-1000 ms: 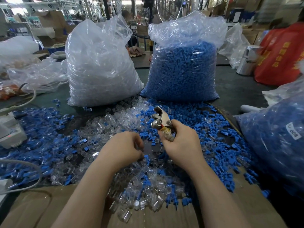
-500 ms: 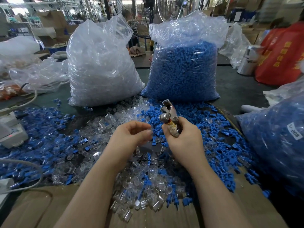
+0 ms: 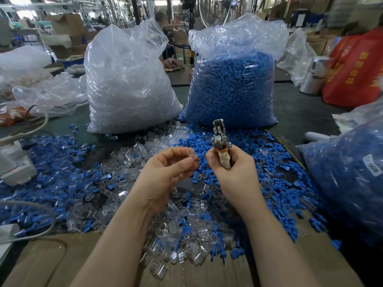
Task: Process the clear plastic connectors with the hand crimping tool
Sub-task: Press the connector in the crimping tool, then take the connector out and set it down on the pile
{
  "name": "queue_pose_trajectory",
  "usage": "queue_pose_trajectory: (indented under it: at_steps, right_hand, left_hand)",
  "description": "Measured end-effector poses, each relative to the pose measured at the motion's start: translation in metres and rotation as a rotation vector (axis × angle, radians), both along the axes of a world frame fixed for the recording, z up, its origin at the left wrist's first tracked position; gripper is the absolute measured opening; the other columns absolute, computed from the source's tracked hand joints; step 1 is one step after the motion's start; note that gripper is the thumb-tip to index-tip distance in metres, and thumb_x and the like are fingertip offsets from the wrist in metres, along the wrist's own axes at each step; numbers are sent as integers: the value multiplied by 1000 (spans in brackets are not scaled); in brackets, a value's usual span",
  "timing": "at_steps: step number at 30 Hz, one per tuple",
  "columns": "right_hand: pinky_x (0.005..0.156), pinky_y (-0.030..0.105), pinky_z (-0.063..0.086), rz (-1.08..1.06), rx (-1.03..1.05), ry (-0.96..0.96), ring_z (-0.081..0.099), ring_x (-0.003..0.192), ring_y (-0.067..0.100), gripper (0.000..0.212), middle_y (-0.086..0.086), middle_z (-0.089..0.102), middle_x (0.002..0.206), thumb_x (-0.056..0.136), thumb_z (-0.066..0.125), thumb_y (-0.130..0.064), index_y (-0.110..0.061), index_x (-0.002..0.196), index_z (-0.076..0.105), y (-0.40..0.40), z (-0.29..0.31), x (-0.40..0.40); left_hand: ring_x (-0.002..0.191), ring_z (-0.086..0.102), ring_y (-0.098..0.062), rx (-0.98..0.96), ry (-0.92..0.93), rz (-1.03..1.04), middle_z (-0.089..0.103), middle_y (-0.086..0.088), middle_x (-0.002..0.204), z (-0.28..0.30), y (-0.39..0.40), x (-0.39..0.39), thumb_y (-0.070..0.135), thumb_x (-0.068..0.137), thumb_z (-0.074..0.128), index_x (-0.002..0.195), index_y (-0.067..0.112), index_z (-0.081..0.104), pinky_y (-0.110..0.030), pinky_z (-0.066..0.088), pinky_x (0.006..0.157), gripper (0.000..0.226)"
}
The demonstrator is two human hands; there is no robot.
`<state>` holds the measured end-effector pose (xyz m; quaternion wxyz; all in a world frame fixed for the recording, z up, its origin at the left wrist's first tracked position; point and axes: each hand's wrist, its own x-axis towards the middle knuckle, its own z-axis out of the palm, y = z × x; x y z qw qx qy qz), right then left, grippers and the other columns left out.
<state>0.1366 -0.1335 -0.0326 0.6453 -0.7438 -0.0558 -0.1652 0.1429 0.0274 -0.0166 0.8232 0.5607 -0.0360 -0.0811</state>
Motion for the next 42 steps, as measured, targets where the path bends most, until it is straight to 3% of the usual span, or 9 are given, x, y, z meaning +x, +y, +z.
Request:
queue_pose_trajectory:
  at_steps: [4,12,23,29,36,39,42]
  right_hand:
    - [55,18,44,-2,-11,-18,52,59,4,14,-1,62,66,91,69,-19,-22,78,63,0,-2,2]
    - [59,12,46,-5,-76,-48,61,67,-1,16,-20,66,75,90,70,-22,-32,80,61,1,-2,2]
    - [59,13,47,-8,-122,-55,63,69,3,15,-19,67,77,90,70,-24,-34,82,62,1,-6,3]
    - [58,15,46,-14,-173,-69,62,70,3,21,-23,67,78,89,71,-23,-40,81,61,2,-6,3]
    - [73,34,58,29,-182,-5,67,78,7,7,-15,71,85,86,67,-28,-34,88,66,-1,-7,4]
    - [73,48,57,14,-225,35,67,76,17,9,-6,71,81,82,65,-32,-27,90,66,-4,-8,5]
    - [71,50,54,27,-322,44,63,74,20,5,-7,68,78,85,67,-29,-27,89,64,-8,-9,6]
  left_hand:
    - [79,72,-14,47,-14,9,76,-6,88,1,-1,0,9,68,74,93,9,72,-18,56,66,25]
    - [84,73,-17,193,-93,68,77,-8,90,2,-5,-1,15,67,75,91,14,74,-17,54,69,24]
    - [80,72,-7,239,-155,130,77,0,87,0,-10,-3,13,69,78,81,28,80,-15,53,69,19]
    - [74,72,-5,290,-206,187,77,2,81,1,-13,-4,24,59,81,77,32,80,-12,52,65,20]
    - [82,72,-13,293,-177,219,77,-2,89,-3,-10,-1,6,79,77,93,21,77,-20,56,73,20]
    - [87,72,-16,251,-178,245,76,-2,91,-3,-9,1,4,81,74,99,19,74,-24,57,79,23]
    - [87,72,-15,205,-213,268,75,-1,91,-3,-7,3,0,83,72,102,17,72,-21,56,77,26]
